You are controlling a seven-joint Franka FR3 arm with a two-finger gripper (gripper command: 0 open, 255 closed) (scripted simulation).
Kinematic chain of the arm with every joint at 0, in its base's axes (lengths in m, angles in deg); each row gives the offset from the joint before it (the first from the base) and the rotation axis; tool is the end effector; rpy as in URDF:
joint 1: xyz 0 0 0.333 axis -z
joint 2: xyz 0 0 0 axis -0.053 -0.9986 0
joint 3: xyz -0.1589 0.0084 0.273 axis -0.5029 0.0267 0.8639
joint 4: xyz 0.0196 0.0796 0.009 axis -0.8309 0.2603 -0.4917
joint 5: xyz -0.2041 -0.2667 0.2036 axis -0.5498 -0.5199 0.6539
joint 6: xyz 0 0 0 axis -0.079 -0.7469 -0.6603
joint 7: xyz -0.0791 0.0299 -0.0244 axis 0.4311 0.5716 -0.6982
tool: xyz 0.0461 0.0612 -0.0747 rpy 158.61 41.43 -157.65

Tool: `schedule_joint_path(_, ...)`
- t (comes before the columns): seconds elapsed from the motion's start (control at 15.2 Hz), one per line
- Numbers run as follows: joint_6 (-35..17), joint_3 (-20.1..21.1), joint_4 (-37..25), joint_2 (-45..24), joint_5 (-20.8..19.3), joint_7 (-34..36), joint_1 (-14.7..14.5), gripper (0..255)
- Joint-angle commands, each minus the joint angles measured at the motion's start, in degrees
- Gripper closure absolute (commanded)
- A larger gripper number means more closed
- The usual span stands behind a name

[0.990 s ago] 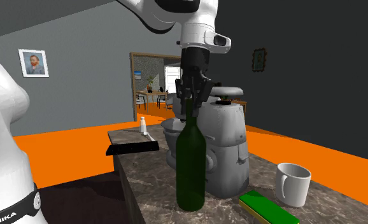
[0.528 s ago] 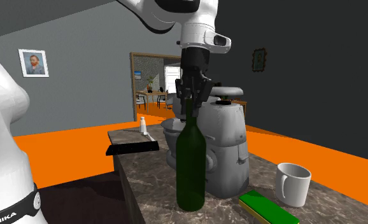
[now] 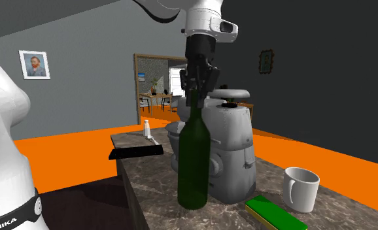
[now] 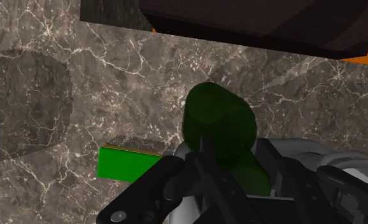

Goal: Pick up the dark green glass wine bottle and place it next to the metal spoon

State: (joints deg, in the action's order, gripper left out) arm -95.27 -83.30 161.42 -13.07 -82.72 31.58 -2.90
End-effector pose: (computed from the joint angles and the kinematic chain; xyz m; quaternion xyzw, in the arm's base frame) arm 0.4459 -0.0546 0.4872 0.9950 0.0768 -0.0636 0.0084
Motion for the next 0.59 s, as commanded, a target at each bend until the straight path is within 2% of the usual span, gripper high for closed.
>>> schedule_joint_path(0.0, 1.5, 0.0, -1.3, 0.2, 0.0, -0.1, 0.0, 255)
schedule_joint_path(0.53, 7.7, 0.2, -7.1, 0.6, 0.1, -0.3, -0.1, 255)
